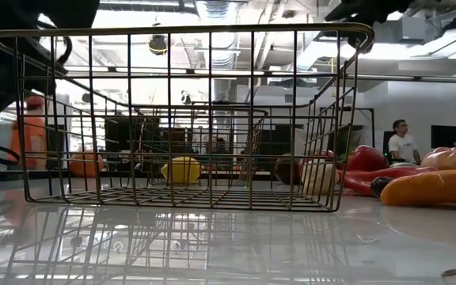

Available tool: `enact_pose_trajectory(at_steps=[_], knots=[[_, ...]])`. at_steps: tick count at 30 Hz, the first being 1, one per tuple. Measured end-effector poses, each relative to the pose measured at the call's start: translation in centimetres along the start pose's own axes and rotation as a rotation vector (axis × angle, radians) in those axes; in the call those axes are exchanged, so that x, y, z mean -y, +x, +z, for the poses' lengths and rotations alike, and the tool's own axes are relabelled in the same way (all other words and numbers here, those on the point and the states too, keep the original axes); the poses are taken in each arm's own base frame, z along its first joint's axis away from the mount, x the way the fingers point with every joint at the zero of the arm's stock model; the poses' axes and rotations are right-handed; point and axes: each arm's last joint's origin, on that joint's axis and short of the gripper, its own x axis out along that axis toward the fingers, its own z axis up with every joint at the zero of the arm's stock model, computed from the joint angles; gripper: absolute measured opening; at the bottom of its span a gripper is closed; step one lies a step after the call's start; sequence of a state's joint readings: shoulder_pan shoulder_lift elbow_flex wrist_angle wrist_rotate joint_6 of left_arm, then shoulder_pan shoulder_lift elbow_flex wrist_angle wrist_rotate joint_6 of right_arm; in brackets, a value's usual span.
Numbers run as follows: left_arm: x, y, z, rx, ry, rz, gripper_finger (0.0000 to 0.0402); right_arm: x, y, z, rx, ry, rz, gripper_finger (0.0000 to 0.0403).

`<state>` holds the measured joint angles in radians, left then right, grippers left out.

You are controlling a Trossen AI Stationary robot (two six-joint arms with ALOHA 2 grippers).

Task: Sort produce into baskets
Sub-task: Put the red apple into the top wire basket

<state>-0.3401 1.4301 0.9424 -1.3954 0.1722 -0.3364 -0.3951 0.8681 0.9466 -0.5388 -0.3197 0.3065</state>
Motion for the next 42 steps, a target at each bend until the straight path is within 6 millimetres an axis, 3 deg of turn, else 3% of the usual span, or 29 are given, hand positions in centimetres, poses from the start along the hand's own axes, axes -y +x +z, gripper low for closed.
enact_pose_trajectory(at_steps=[6, 10, 15, 19, 27, 36, 39, 42], knots=[[-0.4, -1.6, -1.6, 0.159, -0.085, -0.055, 0.0351, 1.2, -1.5, -1.8, -0.147, -0.011, -0.14, 0.0162], [-1.1, -2.6, -2.3, 0.252, -0.169, -0.111, 0.0346, 1.5, -1.1, -2.0, -0.181, -0.049, -0.158, 0.0175], [-2.4, -3.0, -2.4, 0.226, -0.309, -0.208, 0.0343, 2.1, 0.1, -1.9, -0.208, -0.062, -0.225, 0.0221], [-3.2, -3.8, -1.6, 0.288, -0.364, -0.268, 0.0343, 3.4, 2.0, -2.4, -0.254, -0.072, -0.257, 0.0267], [-4.4, -8.2, -2.0, 0.549, -0.359, -0.122, 0.0343, 6.5, 6.9, -2.0, -0.305, -0.101, -0.263, 0.0331], [-5.3, -12.4, -4.2, 0.772, -0.531, -0.115, 0.0343, 11.9, 12.5, -2.7, -0.329, -0.128, -0.287, 0.0358], [-5.3, -13.4, -5.1, 0.825, -0.539, -0.133, 0.0343, 13.5, 14.0, -3.4, -0.39, -0.142, -0.293, 0.0362], [-5.4, -13.9, -6.0, 0.859, -0.549, -0.149, 0.0343, 14.4, 15.1, -2.9, -0.4, -0.171, -0.296, 0.0367]])
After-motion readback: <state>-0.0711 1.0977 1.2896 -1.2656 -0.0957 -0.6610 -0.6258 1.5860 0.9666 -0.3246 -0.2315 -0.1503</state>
